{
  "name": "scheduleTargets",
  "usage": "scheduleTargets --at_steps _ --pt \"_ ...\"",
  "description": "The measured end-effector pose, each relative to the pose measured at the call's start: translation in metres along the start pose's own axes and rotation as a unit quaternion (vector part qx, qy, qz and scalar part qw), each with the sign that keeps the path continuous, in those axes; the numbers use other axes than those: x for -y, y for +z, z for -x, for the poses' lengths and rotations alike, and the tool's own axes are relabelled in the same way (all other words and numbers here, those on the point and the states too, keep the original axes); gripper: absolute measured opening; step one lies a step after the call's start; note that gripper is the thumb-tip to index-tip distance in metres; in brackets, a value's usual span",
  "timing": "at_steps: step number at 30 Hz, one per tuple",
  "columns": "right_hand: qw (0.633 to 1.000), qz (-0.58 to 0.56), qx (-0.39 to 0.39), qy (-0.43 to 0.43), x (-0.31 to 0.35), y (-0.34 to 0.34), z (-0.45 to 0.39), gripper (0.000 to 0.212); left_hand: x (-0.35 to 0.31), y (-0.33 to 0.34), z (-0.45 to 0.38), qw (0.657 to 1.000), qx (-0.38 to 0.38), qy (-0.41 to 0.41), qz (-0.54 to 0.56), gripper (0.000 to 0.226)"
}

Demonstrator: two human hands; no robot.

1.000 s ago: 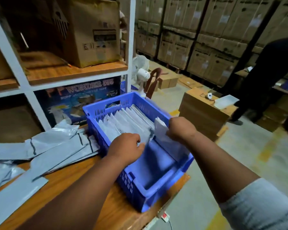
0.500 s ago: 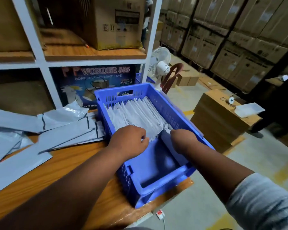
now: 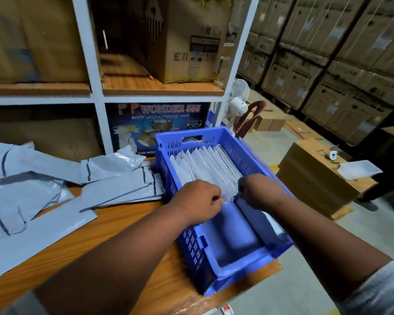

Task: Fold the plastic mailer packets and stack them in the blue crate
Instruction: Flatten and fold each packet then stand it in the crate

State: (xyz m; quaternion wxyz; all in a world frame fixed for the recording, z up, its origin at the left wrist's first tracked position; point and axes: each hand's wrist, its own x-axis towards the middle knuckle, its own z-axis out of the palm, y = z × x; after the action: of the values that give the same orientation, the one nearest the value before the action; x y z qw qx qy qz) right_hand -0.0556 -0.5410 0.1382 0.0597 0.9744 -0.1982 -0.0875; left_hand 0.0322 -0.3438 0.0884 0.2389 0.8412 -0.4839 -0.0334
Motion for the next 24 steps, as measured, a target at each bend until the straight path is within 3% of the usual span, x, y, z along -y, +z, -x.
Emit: scheduleTargets --at_steps 6,12,17,24 --pt "0.985 -0.131 -0.037 -0.109 0.097 -0.060 0.011 0.007 0.047 -0.057 0.029 0.999 -0.043 -0.012 0.016 0.019" --pt "0.964 -0.089 -0.067 -0.240 0.213 -0.073 0.004 0.013 0.129 -0.115 0.110 0.995 -0.059 -0.072 -0.018 0.025" --pt "0.945 -0.055 0.002 -0.321 0.317 -0.042 0.001 0.018 0.207 -0.125 0.222 0.977 -0.031 -0.198 -0.065 0.023" --pt "0.930 -0.079 0.106 -0.342 0.425 0.037 -0.008 0.066 0.309 -0.097 0.359 0.924 0.079 -0.340 -0.158 0.049"
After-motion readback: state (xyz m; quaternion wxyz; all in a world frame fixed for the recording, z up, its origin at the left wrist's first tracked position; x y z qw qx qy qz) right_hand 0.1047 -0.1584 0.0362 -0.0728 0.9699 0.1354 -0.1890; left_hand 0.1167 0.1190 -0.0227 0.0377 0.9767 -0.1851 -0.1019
